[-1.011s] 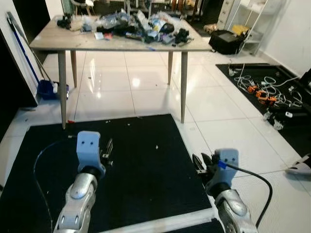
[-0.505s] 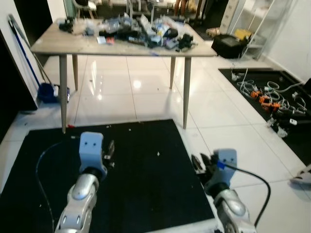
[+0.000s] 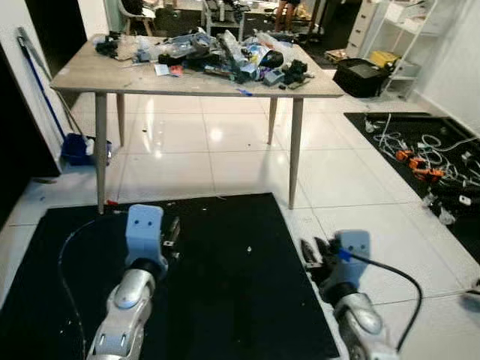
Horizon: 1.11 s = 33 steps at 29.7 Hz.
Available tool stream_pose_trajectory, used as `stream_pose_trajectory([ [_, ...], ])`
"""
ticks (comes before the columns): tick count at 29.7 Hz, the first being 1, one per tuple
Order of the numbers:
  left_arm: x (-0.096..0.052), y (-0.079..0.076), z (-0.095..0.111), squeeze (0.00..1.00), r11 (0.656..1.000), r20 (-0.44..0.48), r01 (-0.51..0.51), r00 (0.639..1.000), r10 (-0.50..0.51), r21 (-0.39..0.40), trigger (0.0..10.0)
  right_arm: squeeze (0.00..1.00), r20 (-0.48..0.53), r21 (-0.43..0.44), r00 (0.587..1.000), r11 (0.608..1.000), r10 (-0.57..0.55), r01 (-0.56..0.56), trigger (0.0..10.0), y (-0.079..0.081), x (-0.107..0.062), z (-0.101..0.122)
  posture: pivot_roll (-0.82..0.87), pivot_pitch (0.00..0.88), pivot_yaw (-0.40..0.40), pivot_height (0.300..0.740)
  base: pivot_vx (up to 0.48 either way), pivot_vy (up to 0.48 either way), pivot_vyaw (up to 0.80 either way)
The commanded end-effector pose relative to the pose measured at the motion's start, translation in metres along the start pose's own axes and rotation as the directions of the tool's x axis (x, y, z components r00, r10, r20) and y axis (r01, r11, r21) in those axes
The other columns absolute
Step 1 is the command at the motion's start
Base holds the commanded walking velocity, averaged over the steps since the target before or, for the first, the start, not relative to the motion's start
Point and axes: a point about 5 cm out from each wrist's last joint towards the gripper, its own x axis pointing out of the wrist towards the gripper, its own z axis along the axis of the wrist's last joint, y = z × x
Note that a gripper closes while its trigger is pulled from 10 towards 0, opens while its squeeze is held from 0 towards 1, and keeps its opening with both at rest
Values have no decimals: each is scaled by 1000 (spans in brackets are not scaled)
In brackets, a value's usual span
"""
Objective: Picking trash to rubbish bin
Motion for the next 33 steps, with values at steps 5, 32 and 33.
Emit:
stream_pose_trajectory([
  [5, -4, -1, -4, 0, 1000, -16, 7, 1000, -7, 15, 10000, 0, -13, -31, 999, 999, -32, 31, 10000, -12, -5, 0, -35, 50, -54, 740, 296, 0, 0],
  [32, -3, 1, -4, 0, 1000, -23, -21, 1000, 21, 19, 10000, 0, -20, -41, 999, 999, -32, 32, 10000, -18, -2, 2, -38, 76, -79, 740, 296, 0, 0],
  [33, -3, 1, -4, 0, 1000, -23, -21, 1000, 21, 19, 10000, 0, -20, -41, 999, 999, -32, 32, 10000, -18, -2, 2, -38, 76, -79, 740, 296, 0, 0],
])
